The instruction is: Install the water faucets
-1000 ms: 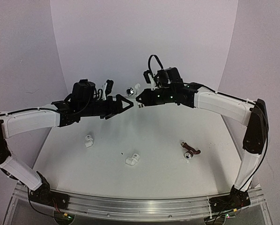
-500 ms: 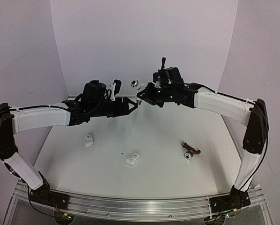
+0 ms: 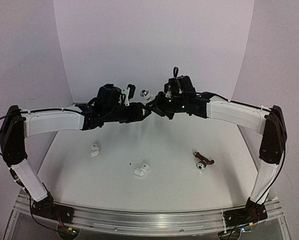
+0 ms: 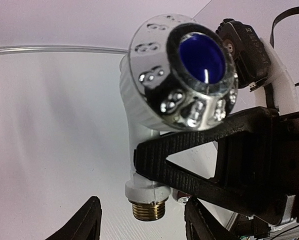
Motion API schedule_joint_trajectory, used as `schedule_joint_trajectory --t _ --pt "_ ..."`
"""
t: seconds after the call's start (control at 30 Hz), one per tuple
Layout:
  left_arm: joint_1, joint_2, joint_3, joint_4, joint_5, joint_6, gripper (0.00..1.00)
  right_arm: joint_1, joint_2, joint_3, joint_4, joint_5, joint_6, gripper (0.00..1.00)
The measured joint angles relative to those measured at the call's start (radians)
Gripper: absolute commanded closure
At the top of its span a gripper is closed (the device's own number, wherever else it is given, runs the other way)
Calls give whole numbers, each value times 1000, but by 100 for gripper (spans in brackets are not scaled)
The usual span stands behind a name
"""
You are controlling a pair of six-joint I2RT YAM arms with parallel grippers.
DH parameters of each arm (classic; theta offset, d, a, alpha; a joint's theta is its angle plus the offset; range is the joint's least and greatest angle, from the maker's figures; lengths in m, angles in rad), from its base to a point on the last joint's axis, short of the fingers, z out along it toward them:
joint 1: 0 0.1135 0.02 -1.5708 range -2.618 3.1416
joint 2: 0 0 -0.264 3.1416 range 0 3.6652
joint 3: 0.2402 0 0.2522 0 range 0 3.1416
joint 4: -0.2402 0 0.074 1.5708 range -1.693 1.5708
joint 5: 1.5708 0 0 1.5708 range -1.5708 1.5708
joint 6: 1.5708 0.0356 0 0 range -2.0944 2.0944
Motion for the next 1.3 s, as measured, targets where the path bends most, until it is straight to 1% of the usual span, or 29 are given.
schedule_joint_trajectory --t 0.33,0.4,0.57,0.6,0.67,0.73,0.77,0.8,0.83,0.87,0.9,0.93,1.03,1.13,1.17,1.2,1.3 --pt "-4 40 40 -31 -4 -1 55 -2 -3 -24 29 -13 35 100" --pt "-5 45 43 -33 -3 0 64 -2 -5 -35 39 -13 39 99" --pt "-10 53 47 -52 -4 0 80 -2 -6 -70 69 -36 53 96" --pt "-11 53 47 -56 -4 3 82 -2 -6 -73 71 -38 54 95" --pt "-11 53 47 -59 -4 1 91 -2 -6 -77 76 -40 55 87" --pt "-11 53 47 -62 -4 0 98 -2 -6 -79 79 -41 57 73" --pt "-11 53 47 -61 -3 0 99 -2 -6 -79 82 -43 56 68" --pt "-12 53 47 -60 -4 -1 100 -2 -6 -79 84 -42 57 57" --pt "-12 53 47 -61 -7 -2 100 0 -7 -82 85 -47 48 53" --pt "-12 53 47 -63 -8 -2 100 1 -8 -82 86 -48 50 47" --pt "-12 53 47 -63 -9 -2 100 1 -8 -82 87 -50 39 46" --pt "-12 53 47 -63 -9 -2 100 1 -8 -82 88 -51 33 38" --pt "-11 53 47 -63 -15 -1 100 -4 -11 -82 91 -58 8 33" --pt "-11 45 38 -63 -15 0 100 -20 -24 -98 98 -71 -33 16" --pt "-11 38 28 -64 -15 1 100 -27 -31 -106 100 -80 -53 12" --pt "-11 32 22 -64 -15 1 100 -33 -38 -113 101 -87 -68 3" --pt "-11 -11 -19 -66 -14 5 100 -71 -77 -148 105 -121 -170 2"
